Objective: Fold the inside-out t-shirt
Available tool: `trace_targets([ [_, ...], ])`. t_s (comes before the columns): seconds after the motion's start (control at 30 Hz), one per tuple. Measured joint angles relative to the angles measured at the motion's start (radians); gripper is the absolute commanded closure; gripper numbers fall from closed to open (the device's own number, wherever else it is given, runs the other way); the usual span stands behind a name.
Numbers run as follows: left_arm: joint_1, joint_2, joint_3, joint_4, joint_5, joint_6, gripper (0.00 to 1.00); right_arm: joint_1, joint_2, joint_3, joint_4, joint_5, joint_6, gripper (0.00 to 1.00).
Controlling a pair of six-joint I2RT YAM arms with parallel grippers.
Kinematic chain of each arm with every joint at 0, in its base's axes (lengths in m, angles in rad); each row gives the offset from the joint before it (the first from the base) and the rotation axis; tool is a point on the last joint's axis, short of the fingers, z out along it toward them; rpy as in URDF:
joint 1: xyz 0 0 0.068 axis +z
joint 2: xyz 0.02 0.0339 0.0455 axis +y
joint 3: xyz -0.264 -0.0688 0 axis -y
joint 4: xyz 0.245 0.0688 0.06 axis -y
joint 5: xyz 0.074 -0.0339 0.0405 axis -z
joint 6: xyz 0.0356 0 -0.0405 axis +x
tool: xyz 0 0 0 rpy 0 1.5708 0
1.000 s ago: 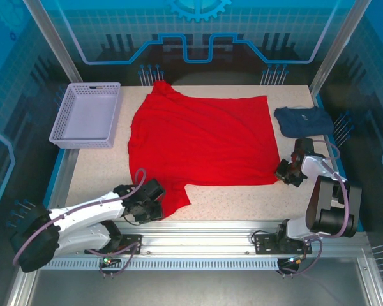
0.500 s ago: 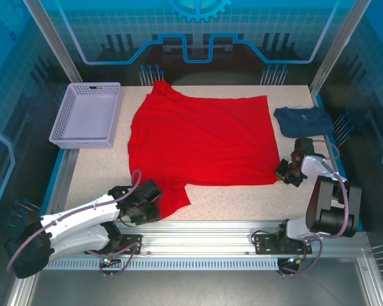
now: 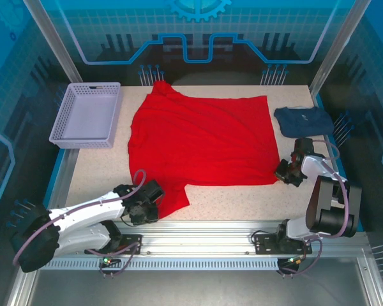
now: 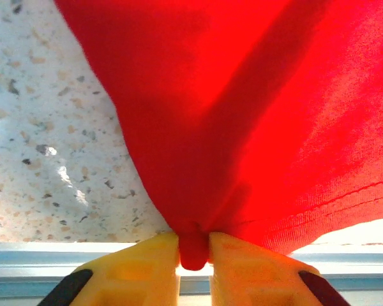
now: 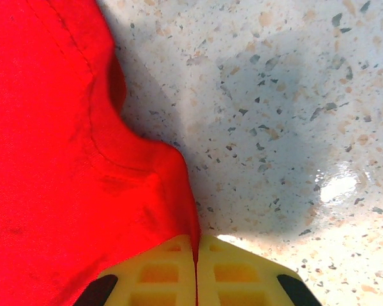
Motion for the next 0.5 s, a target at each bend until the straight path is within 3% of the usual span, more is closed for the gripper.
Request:
trace_targets([
  [0.13, 0.0, -0.023, -0.003, -0.004, 0.0, 0.001, 0.99, 0.0, 0.0, 0.0, 0.0, 0.0, 0.0, 0.94],
  [0.33, 0.0, -0.144, -0.002, -0.05, -0.002, -0.003, 1.0, 0.0, -0.011, -0.004, 0.0, 0.002, 0.0, 0.94],
  [0.5, 0.129, -0.266, 0.055, -0.095, -0.01, 0.013, 1.0, -0.001, -0.073, -0.011, -0.004, 0.0, 0.0, 0.93],
])
